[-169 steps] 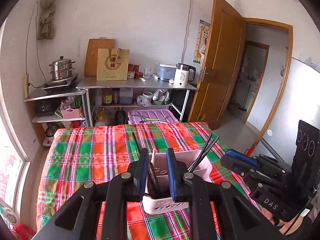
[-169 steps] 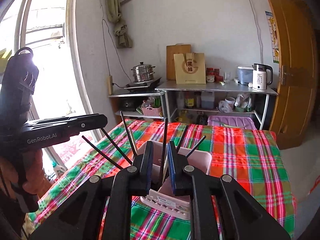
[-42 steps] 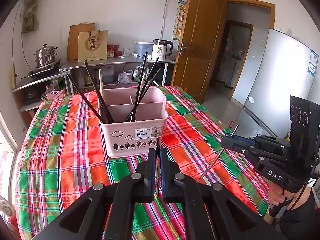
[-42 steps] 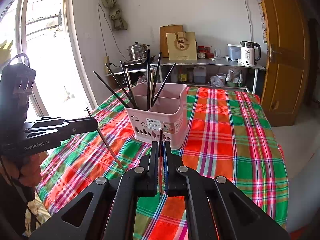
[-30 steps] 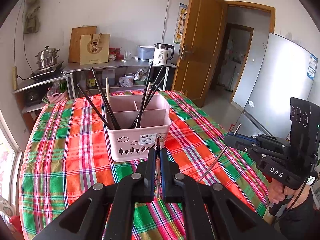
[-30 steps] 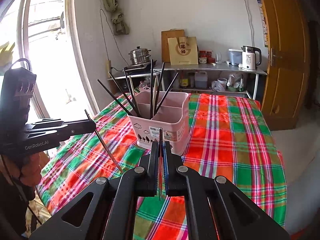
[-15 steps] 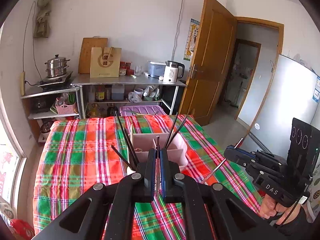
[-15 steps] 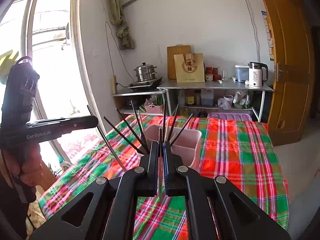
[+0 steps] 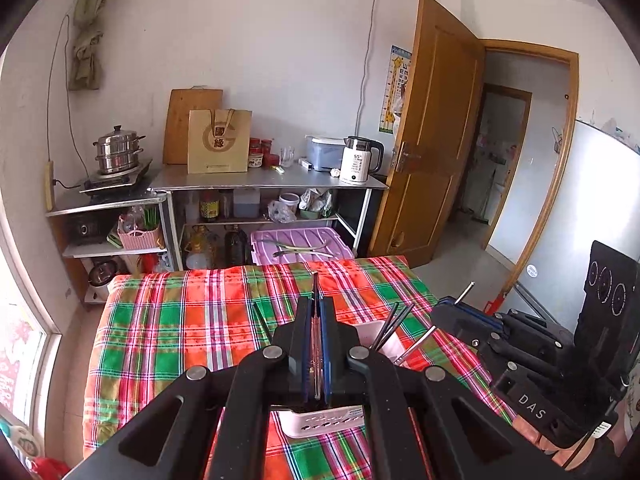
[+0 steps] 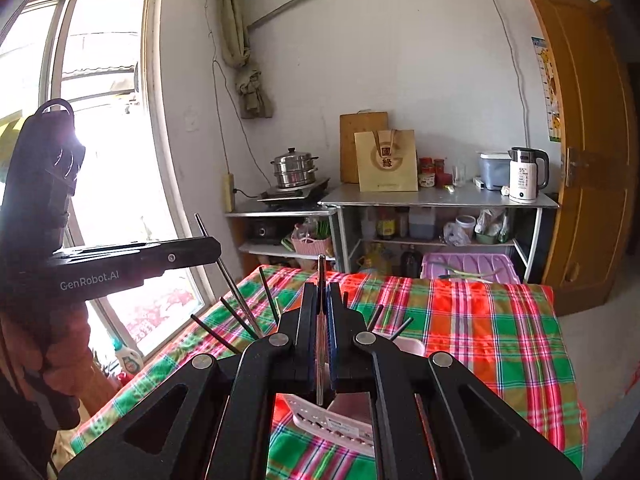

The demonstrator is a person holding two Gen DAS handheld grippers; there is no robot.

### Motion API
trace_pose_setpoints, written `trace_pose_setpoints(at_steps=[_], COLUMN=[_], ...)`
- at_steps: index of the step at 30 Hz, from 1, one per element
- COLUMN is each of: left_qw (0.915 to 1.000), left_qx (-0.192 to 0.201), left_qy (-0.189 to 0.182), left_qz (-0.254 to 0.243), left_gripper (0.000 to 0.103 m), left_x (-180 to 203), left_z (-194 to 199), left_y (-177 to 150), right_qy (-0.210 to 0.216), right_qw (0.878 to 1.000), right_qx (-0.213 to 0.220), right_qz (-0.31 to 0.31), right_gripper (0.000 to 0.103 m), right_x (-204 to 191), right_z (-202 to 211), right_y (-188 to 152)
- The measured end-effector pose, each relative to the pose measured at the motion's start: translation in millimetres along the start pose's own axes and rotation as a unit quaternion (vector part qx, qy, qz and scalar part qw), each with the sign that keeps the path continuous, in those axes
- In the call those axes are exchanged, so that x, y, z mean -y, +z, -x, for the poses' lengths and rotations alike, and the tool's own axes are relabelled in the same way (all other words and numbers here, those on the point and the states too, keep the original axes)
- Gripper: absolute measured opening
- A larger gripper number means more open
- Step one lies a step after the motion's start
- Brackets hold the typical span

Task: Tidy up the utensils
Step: 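Lower the chopsticks into the basket and open both tools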

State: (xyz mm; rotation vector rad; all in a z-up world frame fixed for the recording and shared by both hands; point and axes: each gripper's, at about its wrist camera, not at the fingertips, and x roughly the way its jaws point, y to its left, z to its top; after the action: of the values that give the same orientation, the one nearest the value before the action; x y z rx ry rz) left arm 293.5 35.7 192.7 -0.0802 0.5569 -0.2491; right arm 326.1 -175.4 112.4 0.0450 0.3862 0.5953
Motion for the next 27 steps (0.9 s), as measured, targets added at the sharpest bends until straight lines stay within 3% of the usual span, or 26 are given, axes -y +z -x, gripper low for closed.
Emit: trace_pose_setpoints(at_steps=[18,27], left_qw=[0.9975,0.996], left_qx=[-0.071,-0.089], left_qy=[-0.002,0.006], left_qz=[0.002,-0.001], left_gripper=[0.004,0.005], left_x=[-9,-10], left_z=[-70,-84], left_y=[-31,-42], right_qy=[0.002,0.001], right_qw=[0.998,0.996], right_qx=[-0.065,-0.091], right_qz=[-0.011,-0.014], right_gripper=[0.004,0.005], right_x=[6,10], right_z=[-44,-54], right_y=[-43,-57])
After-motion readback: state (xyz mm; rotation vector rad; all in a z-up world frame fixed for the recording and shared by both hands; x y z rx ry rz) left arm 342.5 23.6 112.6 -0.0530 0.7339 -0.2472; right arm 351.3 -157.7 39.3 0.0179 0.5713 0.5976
